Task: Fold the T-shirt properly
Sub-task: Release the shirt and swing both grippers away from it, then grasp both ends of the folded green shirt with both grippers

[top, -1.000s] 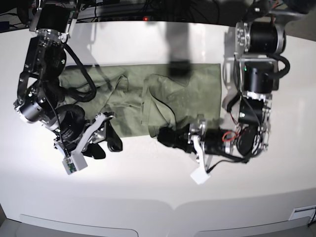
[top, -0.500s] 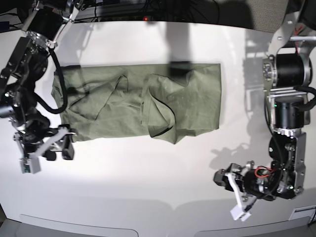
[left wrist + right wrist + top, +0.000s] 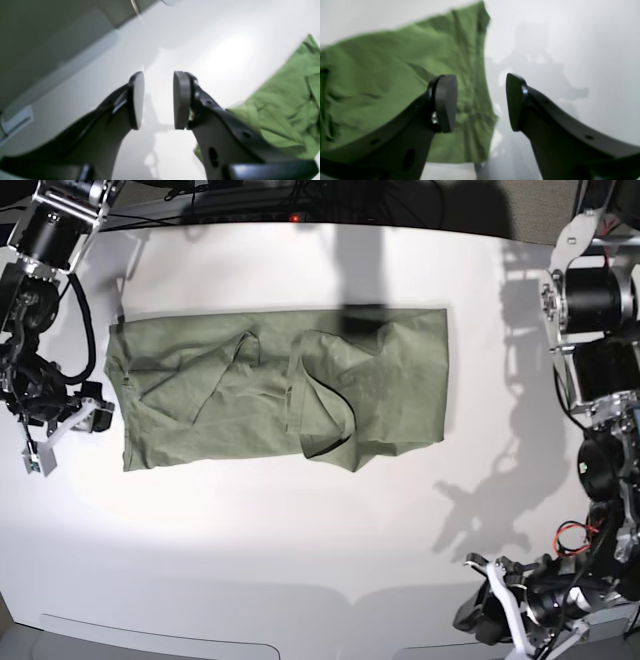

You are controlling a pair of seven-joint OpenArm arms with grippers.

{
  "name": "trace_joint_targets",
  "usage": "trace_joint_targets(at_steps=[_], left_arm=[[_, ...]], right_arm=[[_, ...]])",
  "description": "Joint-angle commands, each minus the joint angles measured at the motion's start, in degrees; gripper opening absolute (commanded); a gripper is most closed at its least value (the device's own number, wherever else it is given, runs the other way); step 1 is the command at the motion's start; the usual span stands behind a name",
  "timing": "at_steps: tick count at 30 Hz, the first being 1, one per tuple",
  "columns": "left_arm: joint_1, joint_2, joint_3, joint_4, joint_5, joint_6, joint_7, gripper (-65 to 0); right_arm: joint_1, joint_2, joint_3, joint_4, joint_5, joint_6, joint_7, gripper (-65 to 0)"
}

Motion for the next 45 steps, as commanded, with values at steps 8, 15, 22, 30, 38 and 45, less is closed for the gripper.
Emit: trace_joint_targets(at_steps=[8,15,22,30,38,45], left_arm=[[7.9,-0.2,0.0,3.7,-0.8,3.9,-0.5,-46.3],[14.7,-0.2,0.0,3.6,-0.7,5.2,-10.6,-36.8],[15.0,-0.2,0.0,3.6,-4.1,7.2,-10.6,-36.8],[15.0,-0.2,0.0,3.6,-6.7,7.2,-9.4,-36.8],[16.8,-0.2,0.0,3.6,-3.1,7.0,-6.1,-36.8],[22.2,-0.2,0.0,3.6,5.4,7.0,-9.1,-36.8]], right_arm=[[1.2,3.0,0.3,-4.9,4.2,0.2,0.8,-30.1],[1.2,2.8,0.3,-4.9,5.2,0.7,2.6,-17.7],[1.4,2.8,0.4,-5.1,1.4,0.6,7.7,-17.8],[4.6,3.1,0.4,-17.2,5.1,1.1,8.6,-18.0],[7.5,3.0,0.3,-27.1,13.2,4.6,2.1,-18.0],[7.5,2.9,0.3,-27.1,24.6,4.6,-7.8,-18.0]])
